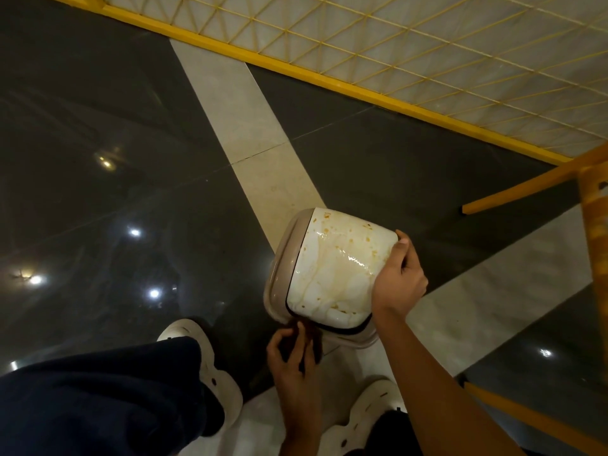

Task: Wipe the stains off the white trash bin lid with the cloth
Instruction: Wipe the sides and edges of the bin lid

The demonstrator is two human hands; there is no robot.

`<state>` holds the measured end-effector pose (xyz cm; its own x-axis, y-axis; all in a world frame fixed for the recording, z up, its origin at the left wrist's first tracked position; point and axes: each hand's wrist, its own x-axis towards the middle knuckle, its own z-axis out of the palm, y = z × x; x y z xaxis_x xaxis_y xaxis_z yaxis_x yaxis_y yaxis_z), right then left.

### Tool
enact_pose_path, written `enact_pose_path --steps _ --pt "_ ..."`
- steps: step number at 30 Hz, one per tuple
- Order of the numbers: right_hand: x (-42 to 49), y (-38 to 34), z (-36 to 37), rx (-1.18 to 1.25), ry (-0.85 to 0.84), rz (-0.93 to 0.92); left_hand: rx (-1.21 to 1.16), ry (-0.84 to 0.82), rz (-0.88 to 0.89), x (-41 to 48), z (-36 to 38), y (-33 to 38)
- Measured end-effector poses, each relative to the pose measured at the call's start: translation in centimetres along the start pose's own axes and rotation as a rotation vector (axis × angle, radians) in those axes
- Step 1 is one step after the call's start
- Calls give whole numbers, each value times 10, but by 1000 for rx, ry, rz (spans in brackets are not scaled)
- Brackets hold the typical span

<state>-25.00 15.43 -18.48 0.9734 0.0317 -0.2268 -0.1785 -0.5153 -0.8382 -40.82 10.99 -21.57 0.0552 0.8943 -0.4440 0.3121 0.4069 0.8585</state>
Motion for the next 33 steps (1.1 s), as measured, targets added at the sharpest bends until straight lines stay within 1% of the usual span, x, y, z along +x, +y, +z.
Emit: enact_pose_path --steps 2,6,8,10,14,16,18,21,22,23,27,33 --pt "-1 2 -1 -14 17 -10 -9 -46 -7 -3 -2 0" --pt "-1 3 0 -33 29 -19 155 -113 176 9 -19 -3" --pt "0 1 0 -25 16 -11 203 -88 237 11 -23 -8" --pt "0 1 0 -22 6 -12 209 -75 236 6 -16 -13" --pt "2 1 1 -25 8 -2 212 -250 196 -19 12 -25" --pt "3 2 1 -34 -2 5 241 -251 187 -24 17 -25" --pt "4 3 2 -38 0 7 294 -242 260 -22 15 -25" --pt "5 3 3 -41 3 5 455 -333 452 -13 6 -27" --pt "5 4 3 -43 5 4 502 -359 480 -11 4 -28" --pt "5 4 3 -46 6 3 512 -368 479 -10 4 -28" --pt "5 4 3 -51 1 2 451 -289 412 -12 10 -33" --pt "6 6 3 -38 -3 3 470 -366 484 -9 4 -31"
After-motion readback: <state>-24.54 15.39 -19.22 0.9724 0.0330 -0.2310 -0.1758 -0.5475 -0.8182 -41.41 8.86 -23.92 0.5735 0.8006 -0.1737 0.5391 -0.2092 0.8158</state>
